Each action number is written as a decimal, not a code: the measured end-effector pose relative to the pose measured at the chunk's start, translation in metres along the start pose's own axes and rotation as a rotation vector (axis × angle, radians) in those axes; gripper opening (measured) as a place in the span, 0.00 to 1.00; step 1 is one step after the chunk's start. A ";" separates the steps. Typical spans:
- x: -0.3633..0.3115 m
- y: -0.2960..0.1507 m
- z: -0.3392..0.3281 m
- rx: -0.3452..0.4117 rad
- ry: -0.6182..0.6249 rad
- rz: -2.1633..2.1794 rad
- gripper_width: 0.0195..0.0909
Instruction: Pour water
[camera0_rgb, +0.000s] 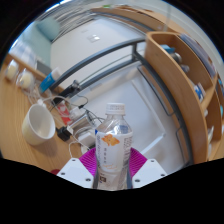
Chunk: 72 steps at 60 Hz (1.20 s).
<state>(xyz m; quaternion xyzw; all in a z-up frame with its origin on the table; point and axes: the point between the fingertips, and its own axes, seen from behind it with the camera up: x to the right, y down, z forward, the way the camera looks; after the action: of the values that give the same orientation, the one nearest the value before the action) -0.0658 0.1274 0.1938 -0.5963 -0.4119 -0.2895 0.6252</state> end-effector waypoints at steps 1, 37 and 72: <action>0.001 0.002 -0.001 0.001 -0.001 0.062 0.27; -0.045 0.045 -0.003 0.055 -0.074 1.033 0.29; -0.068 0.066 -0.002 -0.024 -0.068 1.009 0.78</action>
<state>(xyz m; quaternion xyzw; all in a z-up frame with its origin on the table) -0.0430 0.1242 0.1020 -0.7373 -0.0894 0.0637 0.6666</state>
